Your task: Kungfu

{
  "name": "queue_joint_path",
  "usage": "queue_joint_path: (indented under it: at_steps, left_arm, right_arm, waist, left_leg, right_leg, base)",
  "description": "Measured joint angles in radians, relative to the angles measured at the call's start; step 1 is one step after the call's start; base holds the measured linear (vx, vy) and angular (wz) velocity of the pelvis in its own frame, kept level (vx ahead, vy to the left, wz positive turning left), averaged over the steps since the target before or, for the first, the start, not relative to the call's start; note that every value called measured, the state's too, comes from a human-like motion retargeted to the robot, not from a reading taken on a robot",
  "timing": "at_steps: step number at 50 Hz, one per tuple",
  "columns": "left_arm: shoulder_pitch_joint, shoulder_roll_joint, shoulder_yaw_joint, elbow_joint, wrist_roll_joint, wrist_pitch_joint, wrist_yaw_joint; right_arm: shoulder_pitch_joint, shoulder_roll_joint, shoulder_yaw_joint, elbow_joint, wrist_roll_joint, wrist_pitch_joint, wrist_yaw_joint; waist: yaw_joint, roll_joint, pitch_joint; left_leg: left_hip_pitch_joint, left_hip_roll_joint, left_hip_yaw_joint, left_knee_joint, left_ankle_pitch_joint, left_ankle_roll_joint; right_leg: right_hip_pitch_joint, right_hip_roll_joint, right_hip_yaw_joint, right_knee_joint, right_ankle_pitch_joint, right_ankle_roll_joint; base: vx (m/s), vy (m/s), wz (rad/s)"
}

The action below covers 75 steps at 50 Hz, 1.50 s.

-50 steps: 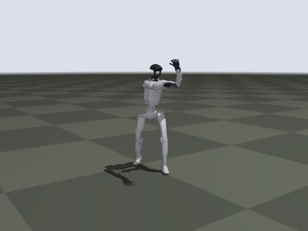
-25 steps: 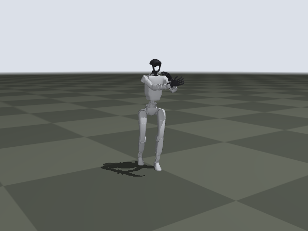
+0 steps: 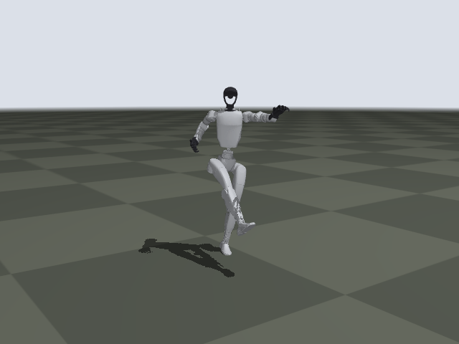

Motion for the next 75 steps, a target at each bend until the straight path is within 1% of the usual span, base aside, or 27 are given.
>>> queue_joint_path:
  at_steps: [5, 8, 12, 15, 18, 20, 22, 23, 25, 27, 29, 30, 32, 35, 37, 41, 42, 47, 50, 53, 60, 65, 68, 70, 71, 72, 75]
  left_arm:
    - [-0.013, 0.016, -0.014, -0.015, 0.019, 0.001, -0.016]
    - [-0.018, 0.025, -0.022, -0.023, 0.023, -0.013, -0.016]
    - [0.006, 0.037, -0.03, -0.068, 0.009, -0.052, -0.024]
    - [0.097, 0.04, -0.03, -0.191, -0.087, -0.083, -0.061]
    - [0.296, 0.002, -0.021, -0.45, -0.355, -0.097, -0.229]
    - [0.474, -0.046, -0.019, -0.675, -0.583, -0.105, -0.395]
    - [0.675, -0.131, -0.014, -0.868, -0.837, -0.124, -0.602]
    - [0.776, -0.186, -0.006, -0.949, -0.962, -0.127, -0.719]
    - [1.024, -0.301, 0.008, -1.067, -1.204, -0.113, -1.001]
    - [1.3, -0.419, 0.039, -1.101, -1.391, -0.03, -1.318]
    - [1.537, -0.518, 0.034, -1.105, -1.576, 0.088, -1.488]
    - [1.653, -0.553, 0.017, -1.107, -1.683, 0.133, -1.523]
    - [1.799, -0.604, 0.01, -1.093, -1.836, 0.174, -1.449]
    - [1.88, -0.619, 0.081, -1.116, -1.839, 0.131, -1.345]
    - [1.88, -0.572, 0.087, -1.183, -1.761, 0.117, -1.372]
    - [1.881, -0.485, 0.066, -1.248, -1.676, 0.166, -1.455]
    - [1.887, -0.481, 0.064, -1.253, -1.674, 0.169, -1.457]
    - [1.89, -0.472, 0.07, -1.27, -1.675, 0.158, -1.442]
    - [1.884, -0.455, 0.086, -1.265, -1.652, 0.167, -1.453]
    - [1.875, -0.445, 0.119, -1.262, -1.634, 0.166, -1.441]
    - [1.818, -0.361, 0.277, -1.165, -1.389, 0.099, -1.345]
    - [1.706, -0.241, 0.363, -0.894, -1.031, -0.078, -1.125]
    - [1.561, -0.17, 0.334, -0.683, -0.799, -0.218, -0.946]
    - [1.419, -0.159, 0.288, -0.553, -0.7, -0.249, -0.841]
    - [1.338, -0.175, 0.276, -0.498, -0.68, -0.252, -0.815]
    - [1.253, -0.194, 0.261, -0.446, -0.672, -0.253, -0.79]
    - [0.976, -0.285, 0.204, -0.337, -0.709, -0.253, -0.744]
  right_arm:
    - [-0.058, -0.036, 0.041, -0.056, -0.144, 0.03, 0.024]
    - [-0.063, -0.078, 0.045, -0.11, -0.197, 0.013, 0.003]
    - [-0.055, -0.152, 0.024, -0.237, -0.233, -0.034, -0.105]
    - [-0.094, -0.221, 0.011, -0.358, -0.318, -0.071, -0.259]
    - [-0.261, -0.284, 0.064, -0.47, -0.496, -0.025, -0.472]
    - [-0.489, -0.288, 0.163, -0.509, -0.641, 0.057, -0.59]
    - [-0.811, -0.239, 0.254, -0.486, -0.788, 0.19, -0.597]
    - [-0.996, -0.202, 0.279, -0.449, -0.862, 0.26, -0.57]
    - [-1.372, -0.124, 0.308, -0.306, -1.021, 0.367, -0.481]
    - [-1.71, -0.108, 0.316, -0.07, -1.205, 0.369, -0.372]
    - [-2.036, -0.079, 0.336, 0.296, -1.401, 0.339, -0.306]
    - [-2.203, -0.055, 0.364, 0.524, -1.488, 0.337, -0.308]
    - [-2.428, -0.038, 0.361, 0.936, -1.645, 0.471, -0.261]
    - [-2.627, -0.028, 0.318, 1.33, -1.913, 0.829, -0.142]
    - [-2.65, -0.049, 0.303, 1.348, -1.961, 0.776, -0.142]
    - [-2.599, -0.082, 0.275, 1.298, -2.015, 0.498, -0.367]
    - [-2.585, -0.075, 0.27, 1.306, -2.011, 0.457, -0.398]
    - [-2.566, -0.072, 0.277, 1.342, -1.936, 0.562, -0.357]
    - [-2.547, -0.078, 0.283, 1.323, -1.957, 0.536, -0.369]
    - [-2.532, -0.072, 0.278, 1.315, -1.948, 0.507, -0.406]
    - [-2.485, -0.054, 0.265, 1.318, -1.865, 0.49, -0.486]
    - [-2.414, -0.014, 0.246, 1.278, -1.738, 0.425, -0.517]
    - [-2.356, 0.038, 0.229, 1.247, -1.656, 0.324, -0.556]
    - [-2.313, 0.088, 0.212, 1.206, -1.589, 0.214, -0.581]
    - [-2.291, 0.113, 0.219, 1.16, -1.525, 0.153, -0.604]
    - [-2.27, 0.138, 0.233, 1.105, -1.46, 0.092, -0.629]
    - [-2.203, 0.217, 0.307, 0.851, -1.299, -0.046, -0.703]
  waist:
    - [0.05, -0.01, -0.05]
    - [0.094, -0.024, -0.075]
    - [0.182, -0.061, -0.113]
    - [0.268, -0.08, -0.14]
    - [0.371, -0.101, -0.205]
    - [0.44, -0.139, -0.261]
    - [0.486, -0.199, -0.311]
    - [0.497, -0.229, -0.311]
    - [0.529, -0.269, -0.311]
    - [0.588, -0.315, -0.295]
    - [0.644, -0.363, -0.23]
    - [0.671, -0.395, -0.202]
    - [0.684, -0.46, -0.172]
    - [0.773, -0.543, -0.136]
    - [0.791, -0.548, -0.112]
    - [0.755, -0.524, -0.113]
    - [0.741, -0.517, -0.122]
    - [0.742, -0.512, -0.132]
    - [0.727, -0.513, -0.135]
    - [0.703, -0.504, -0.143]
    - [0.677, -0.515, -0.149]
    - [0.648, -0.525, -0.169]
    - [0.638, -0.501, -0.195]
    - [0.633, -0.463, -0.212]
    - [0.619, -0.434, -0.223]
    - [0.604, -0.405, -0.235]
    - [0.561, -0.326, -0.261]
  left_leg:
    - [-0.041, -0.002, 0.047, -0.005, 0.0, -0.02]
    - [-0.069, -0.001, 0.063, -0.005, -0.002, -0.033]
    - [-0.114, 0.012, 0.094, 0.001, -0.01, -0.07]
    - [-0.153, 0.032, 0.117, 0.022, -0.023, -0.085]
    - [-0.219, 0.054, 0.123, 0.049, -0.032, -0.107]
    - [-0.284, 0.063, 0.116, 0.078, -0.036, -0.128]
    - [-0.371, 0.067, 0.104, 0.123, -0.039, -0.148]
    - [-0.409, 0.063, 0.092, 0.152, -0.045, -0.155]
    - [-0.489, 0.072, 0.066, 0.228, -0.051, -0.171]
    - [-0.592, 0.08, 0.076, 0.336, -0.057, -0.177]
    - [-0.665, 0.088, 0.098, 0.441, -0.102, -0.163]
    - [-0.695, 0.097, 0.111, 0.483, -0.131, -0.15]
    - [-0.781, 0.077, 0.079, 0.557, -0.124, -0.153]
    - [-0.894, 0.111, 0.062, 0.631, -0.118, -0.152]
    - [-0.918, 0.115, 0.024, 0.632, -0.098, -0.158]
    - [-0.948, 0.116, 0.006, 0.604, -0.027, -0.168]
    - [-0.944, 0.125, 0.018, 0.583, -0.016, -0.166]
    - [-0.91, 0.175, 0.088, 0.489, 0.007, -0.173]
    - [-0.887, 0.171, 0.1, 0.454, -0.007, -0.176]
    - [-0.873, 0.196, 0.154, 0.458, -0.062, -0.151]
    - [-0.816, 0.137, 0.145, 0.454, -0.066, -0.13]
    - [-0.736, 0.104, 0.169, 0.443, -0.123, -0.095]
    - [-0.656, 0.096, 0.172, 0.395, -0.144, -0.087]
    - [-0.592, 0.105, 0.151, 0.347, -0.15, -0.087]
    - [-0.562, 0.113, 0.129, 0.322, -0.148, -0.09]
    - [-0.533, 0.12, 0.108, 0.297, -0.146, -0.092]
    - [-0.445, 0.129, 0.066, 0.216, -0.128, -0.094]
  right_leg:
    - [0.082, -0.052, -0.142, 0.011, -0.058, -0.012]
    - [0.146, -0.068, -0.147, 0.013, -0.082, -0.022]
    - [0.266, -0.084, -0.088, 0.003, -0.115, -0.005]
    - [0.393, -0.094, -0.01, -0.002, -0.151, 0.0]
    - [0.508, -0.124, 0.034, 0.039, -0.206, 0.009]
    - [0.579, -0.17, 0.008, 0.087, -0.243, 0.017]
    - [0.645, -0.224, -0.05, 0.132, -0.275, 0.025]
    - [0.687, -0.253, -0.087, 0.154, -0.286, 0.025]
    - [0.777, -0.271, -0.141, 0.165, -0.277, 0.02]
    - [0.867, -0.279, -0.143, 0.117, -0.245, 0.06]
    - [0.956, -0.28, -0.131, 0.071, -0.252, 0.072]
    - [0.994, -0.273, -0.124, 0.051, -0.267, 0.075]
    - [1.021, -0.267, -0.207, 0.018, -0.397, 0.101]
    - [0.972, -0.247, -0.253, 0.024, -0.592, 0.044]
    - [0.973, -0.209, -0.296, 0.025, -0.668, 0.007]
    - [0.975, -0.144, -0.37, 0.036, -0.712, -0.052]
    - [0.969, -0.136, -0.376, 0.039, -0.712, -0.063]
    - [0.958, -0.125, -0.378, 0.014, -0.711, -0.107]
    - [0.961, -0.126, -0.38, 0.005, -0.697, -0.104]
    - [0.97, -0.129, -0.399, -0.01, -0.669, -0.092]
    - [1.007, -0.172, -0.395, -0.017, -0.507, -0.008]
    - [1.032, -0.219, -0.388, 0.011, -0.278, 0.056]
    - [1.021, -0.24, -0.387, 0.097, -0.081, 0.063]
    - [0.986, -0.231, -0.387, 0.209, 0.036, 0.028]
    - [0.951, -0.213, -0.388, 0.285, 0.074, -0.011]
    - [0.911, -0.195, -0.387, 0.361, 0.08, -0.034]
    - [0.75, -0.106, -0.287, 0.542, -0.057, 0.013]
  base:
    - [0.05, 0.04, -0.46]
    - [0.05, 0.04, -0.49]
    - [0.01, 0.04, -0.65]
    - [0.0, 0.08, -0.63]
    - [-0.02, 0.08, -0.32]
    - [-0.09, -0.02, -0.03]
    - [-0.17, -0.19, 0.33]
    - [-0.24, -0.29, 0.57]
    - [-0.37, -0.34, 0.44]
    - [-0.6, -0.36, 0.09]
    - [-0.61, -0.45, 0.05]
    - [-0.43, -0.64, 0.46]
    - [-0.24, -0.73, 1.0]
    - [-0.16, -0.66, 0.08]
    - [-0.28, -0.56, 0.56]
    - [-0.12, -0.26, 1.0]
    - [-0.11, -0.01, 0.55]
    - [-0.11, -0.02, 0.13]
    - [0.03, -0.05, 0.31]
    - [0.05, 0.04, 0.24]
    - [0.3, 0.11, 0.11]
    - [0.42, 0.18, -0.09]
    - [0.51, 0.22, -0.17]
    - [0.51, 0.19, -0.23]
    - [0.46, 0.15, -0.06]
    - [0.42, 0.13, 0.07]
    - [0.4, 0.11, 0.16]
